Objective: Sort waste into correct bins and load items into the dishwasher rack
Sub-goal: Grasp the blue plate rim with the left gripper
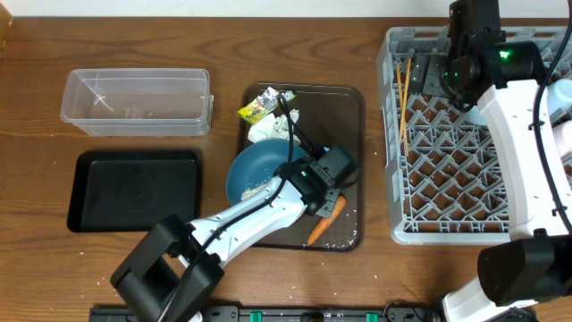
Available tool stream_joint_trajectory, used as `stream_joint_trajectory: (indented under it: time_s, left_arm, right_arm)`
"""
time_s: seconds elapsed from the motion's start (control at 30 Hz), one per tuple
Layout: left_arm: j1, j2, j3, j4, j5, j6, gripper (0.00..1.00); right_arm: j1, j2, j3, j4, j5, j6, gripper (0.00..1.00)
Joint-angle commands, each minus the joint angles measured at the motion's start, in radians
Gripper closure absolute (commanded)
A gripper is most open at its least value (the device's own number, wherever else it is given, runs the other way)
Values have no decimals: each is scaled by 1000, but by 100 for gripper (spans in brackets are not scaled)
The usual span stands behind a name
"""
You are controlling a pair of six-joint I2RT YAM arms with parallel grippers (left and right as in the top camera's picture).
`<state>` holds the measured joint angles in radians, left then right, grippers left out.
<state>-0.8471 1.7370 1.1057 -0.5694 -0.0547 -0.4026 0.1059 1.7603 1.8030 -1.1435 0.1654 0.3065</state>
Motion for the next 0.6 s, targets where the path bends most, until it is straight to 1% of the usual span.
stream_joint_trajectory:
  time_s: [0.0, 0.23, 0.4, 0.57]
  left_arm:
    - [3, -13, 3, -5, -17, 9, 94]
    - [3, -19, 3, -5, -17, 9, 94]
    - [3, -73, 4, -4, -19, 13, 94]
    - [3, -135, 4, -5, -74, 35, 94]
  right_arm:
    - [-7, -6, 1, -1, 2, 11, 1]
    - [-6, -6, 1, -1, 3, 11, 1]
    - [-6, -6, 1, -1, 2, 11, 1]
    - [-6, -6, 1, -1, 2, 11, 1]
